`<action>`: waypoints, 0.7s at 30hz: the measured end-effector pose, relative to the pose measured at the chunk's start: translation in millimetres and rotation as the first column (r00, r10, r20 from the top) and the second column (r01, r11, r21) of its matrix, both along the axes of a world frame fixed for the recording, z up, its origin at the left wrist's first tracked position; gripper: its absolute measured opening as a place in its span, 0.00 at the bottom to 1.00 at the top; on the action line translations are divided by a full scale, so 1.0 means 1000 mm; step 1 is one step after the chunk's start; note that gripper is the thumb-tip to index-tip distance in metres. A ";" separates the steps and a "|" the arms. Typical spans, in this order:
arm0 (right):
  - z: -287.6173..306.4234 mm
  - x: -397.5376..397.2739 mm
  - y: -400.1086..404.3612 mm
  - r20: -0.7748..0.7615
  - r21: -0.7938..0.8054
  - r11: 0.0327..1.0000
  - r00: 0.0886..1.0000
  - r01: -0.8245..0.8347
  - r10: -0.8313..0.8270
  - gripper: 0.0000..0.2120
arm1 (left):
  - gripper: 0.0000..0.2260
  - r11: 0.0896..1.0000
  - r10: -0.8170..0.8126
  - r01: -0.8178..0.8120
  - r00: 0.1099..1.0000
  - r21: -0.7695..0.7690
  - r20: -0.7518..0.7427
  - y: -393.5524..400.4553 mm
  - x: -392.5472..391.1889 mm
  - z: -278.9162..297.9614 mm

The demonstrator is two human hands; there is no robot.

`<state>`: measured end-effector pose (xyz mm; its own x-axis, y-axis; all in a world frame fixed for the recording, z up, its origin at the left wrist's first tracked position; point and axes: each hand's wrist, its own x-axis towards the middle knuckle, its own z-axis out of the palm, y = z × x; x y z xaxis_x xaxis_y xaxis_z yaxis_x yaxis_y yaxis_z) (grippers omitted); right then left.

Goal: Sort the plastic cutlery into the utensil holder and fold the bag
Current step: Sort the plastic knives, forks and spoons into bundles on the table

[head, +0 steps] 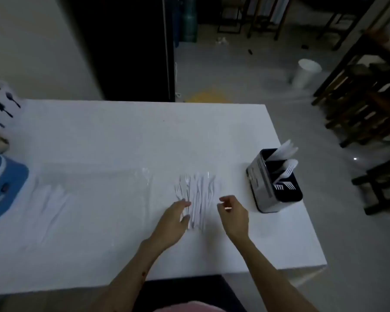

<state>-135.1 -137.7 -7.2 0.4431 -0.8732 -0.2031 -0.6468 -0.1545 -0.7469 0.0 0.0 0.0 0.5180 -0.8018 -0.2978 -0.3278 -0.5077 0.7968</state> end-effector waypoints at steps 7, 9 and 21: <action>-0.039 0.010 0.003 -0.206 0.137 0.988 0.978 0.072 -0.043 0.15 | 0.27 0.908 -0.399 0.354 0.893 0.223 0.207 -0.012 0.007 -0.043; -0.046 0.017 0.004 -0.217 0.127 0.989 0.975 0.075 -0.046 0.15 | 0.27 0.884 -0.443 0.386 0.872 0.264 0.207 -0.012 0.005 -0.051; -0.055 0.004 -0.020 -0.169 0.182 0.977 0.982 0.115 -0.084 0.07 | 0.25 0.957 -0.253 0.250 0.967 0.149 0.001 -0.014 -0.019 -0.053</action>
